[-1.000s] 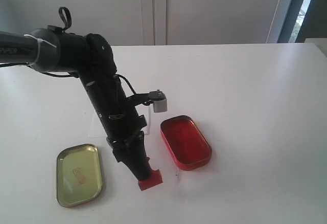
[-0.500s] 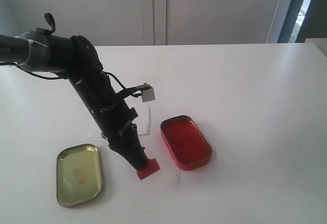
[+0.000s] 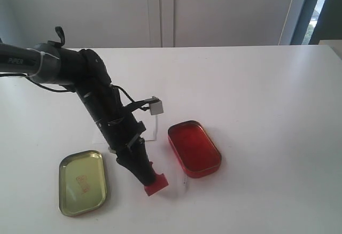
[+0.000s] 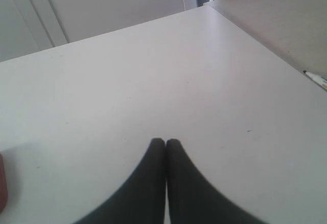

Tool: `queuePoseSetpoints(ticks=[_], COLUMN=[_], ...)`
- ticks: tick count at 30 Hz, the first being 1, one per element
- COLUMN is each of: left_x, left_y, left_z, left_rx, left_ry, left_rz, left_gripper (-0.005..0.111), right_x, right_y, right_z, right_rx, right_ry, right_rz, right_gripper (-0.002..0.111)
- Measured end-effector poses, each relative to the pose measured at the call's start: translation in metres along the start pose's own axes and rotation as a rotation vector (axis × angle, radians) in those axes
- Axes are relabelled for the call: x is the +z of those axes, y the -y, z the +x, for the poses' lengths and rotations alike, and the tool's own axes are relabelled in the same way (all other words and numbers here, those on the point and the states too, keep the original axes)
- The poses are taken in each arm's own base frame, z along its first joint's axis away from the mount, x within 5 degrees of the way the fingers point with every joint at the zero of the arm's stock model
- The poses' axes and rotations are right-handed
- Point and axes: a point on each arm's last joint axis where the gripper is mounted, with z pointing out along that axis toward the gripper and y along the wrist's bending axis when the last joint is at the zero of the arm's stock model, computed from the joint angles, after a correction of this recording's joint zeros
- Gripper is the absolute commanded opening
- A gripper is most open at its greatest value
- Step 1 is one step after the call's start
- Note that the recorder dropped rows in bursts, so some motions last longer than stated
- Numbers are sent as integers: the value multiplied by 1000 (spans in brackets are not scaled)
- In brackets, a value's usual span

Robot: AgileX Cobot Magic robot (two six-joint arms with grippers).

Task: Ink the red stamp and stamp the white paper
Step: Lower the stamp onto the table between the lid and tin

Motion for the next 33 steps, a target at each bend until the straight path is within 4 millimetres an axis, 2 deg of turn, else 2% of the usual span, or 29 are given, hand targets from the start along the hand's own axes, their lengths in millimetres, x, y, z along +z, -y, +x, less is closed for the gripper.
queuePoseSetpoints(ticks=[9,27,30,33], left_x=[7,7,7,7], left_y=[-6,-6,-6,-6], left_z=[2,2,2,2], left_rx=[-18,-16,-25,-28], left_ry=[4,4,4,4], left_rz=[19,19,19,19], left_gripper=[0,0,9,27], right_x=[0,0,0,0], right_y=[0,0,0,0], right_z=[0,0,0,0], right_rx=[0,0,0,0], right_ry=[0,0,0,0], right_rz=[0,0,0,0], right_gripper=[0,0,0,0])
